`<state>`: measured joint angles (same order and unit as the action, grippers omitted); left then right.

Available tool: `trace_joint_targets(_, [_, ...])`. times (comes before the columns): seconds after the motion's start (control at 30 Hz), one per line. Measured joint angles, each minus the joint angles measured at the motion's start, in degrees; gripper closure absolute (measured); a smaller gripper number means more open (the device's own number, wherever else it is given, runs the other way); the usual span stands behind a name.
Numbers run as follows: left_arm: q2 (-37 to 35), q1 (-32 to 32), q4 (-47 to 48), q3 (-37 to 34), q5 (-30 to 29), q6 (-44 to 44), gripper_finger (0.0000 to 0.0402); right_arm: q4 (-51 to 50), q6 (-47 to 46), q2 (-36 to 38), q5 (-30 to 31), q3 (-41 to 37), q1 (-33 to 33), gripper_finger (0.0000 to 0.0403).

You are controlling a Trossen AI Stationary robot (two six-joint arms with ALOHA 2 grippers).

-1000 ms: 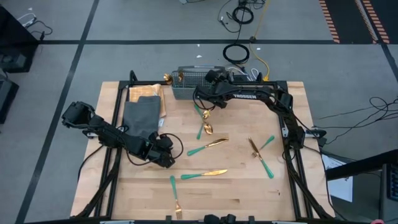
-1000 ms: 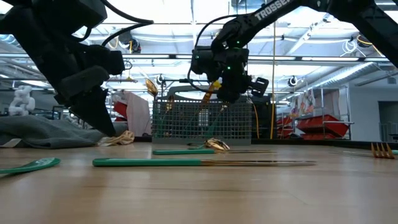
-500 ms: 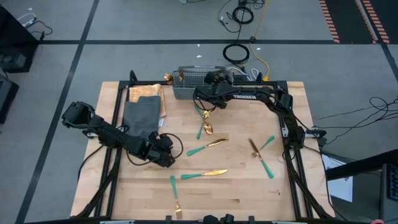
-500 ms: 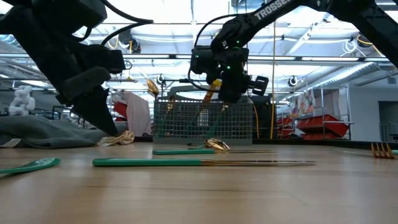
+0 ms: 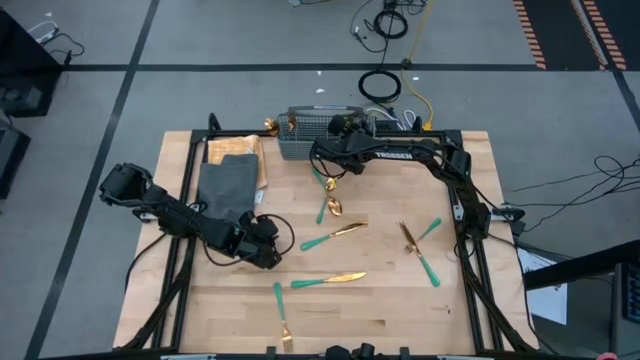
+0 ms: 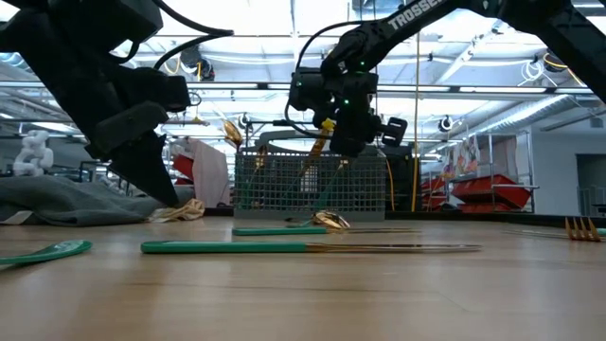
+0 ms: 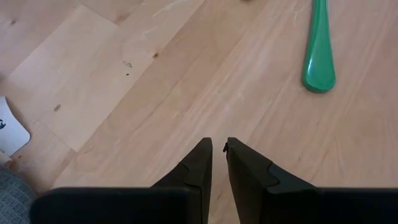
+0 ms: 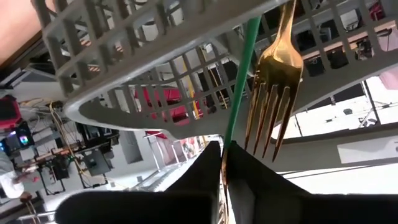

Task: Sort silverware
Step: Put the green fork into the silverware basket, then put the green table knife into the silverware basket

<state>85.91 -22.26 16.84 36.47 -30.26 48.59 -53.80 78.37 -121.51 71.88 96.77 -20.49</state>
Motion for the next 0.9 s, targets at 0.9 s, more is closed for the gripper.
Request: trace_joint_targets(0.9, [0.0,0.0,0.2,0.0,0.0,0.1,0.0343,7.4,-5.1,11.6,4.7,0.0,2.9,0.0243])
